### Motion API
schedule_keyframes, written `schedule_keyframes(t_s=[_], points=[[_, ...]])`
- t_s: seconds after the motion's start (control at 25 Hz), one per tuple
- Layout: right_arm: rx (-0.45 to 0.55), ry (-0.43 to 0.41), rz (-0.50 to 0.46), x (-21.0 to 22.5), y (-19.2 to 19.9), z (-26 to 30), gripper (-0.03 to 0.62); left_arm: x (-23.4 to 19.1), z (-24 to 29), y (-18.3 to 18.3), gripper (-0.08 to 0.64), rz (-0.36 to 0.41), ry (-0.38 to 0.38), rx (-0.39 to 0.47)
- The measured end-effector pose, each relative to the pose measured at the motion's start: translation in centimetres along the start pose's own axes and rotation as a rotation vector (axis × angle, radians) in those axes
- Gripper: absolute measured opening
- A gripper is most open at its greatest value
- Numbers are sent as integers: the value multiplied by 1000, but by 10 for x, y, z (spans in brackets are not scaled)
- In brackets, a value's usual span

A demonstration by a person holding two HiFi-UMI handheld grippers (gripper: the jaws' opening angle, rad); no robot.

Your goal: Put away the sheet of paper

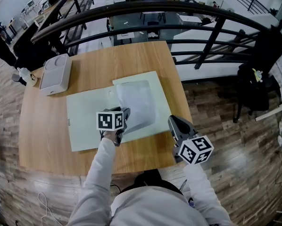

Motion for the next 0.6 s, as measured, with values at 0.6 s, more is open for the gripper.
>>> schedule_keyframes(t_s=[0.6], points=[[21, 18, -50, -18, -6, -4, 28, 8, -69, -19, 80, 96, -96, 254]])
Point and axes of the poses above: the fingertips, and each gripper's own axes: z forward along the fingers, x to its right, y out of its underside, the point moved 7 cm from there along -z, backward along the fingers, and after that the axes turned 9 degrees about -x, right-handed, at the moved point
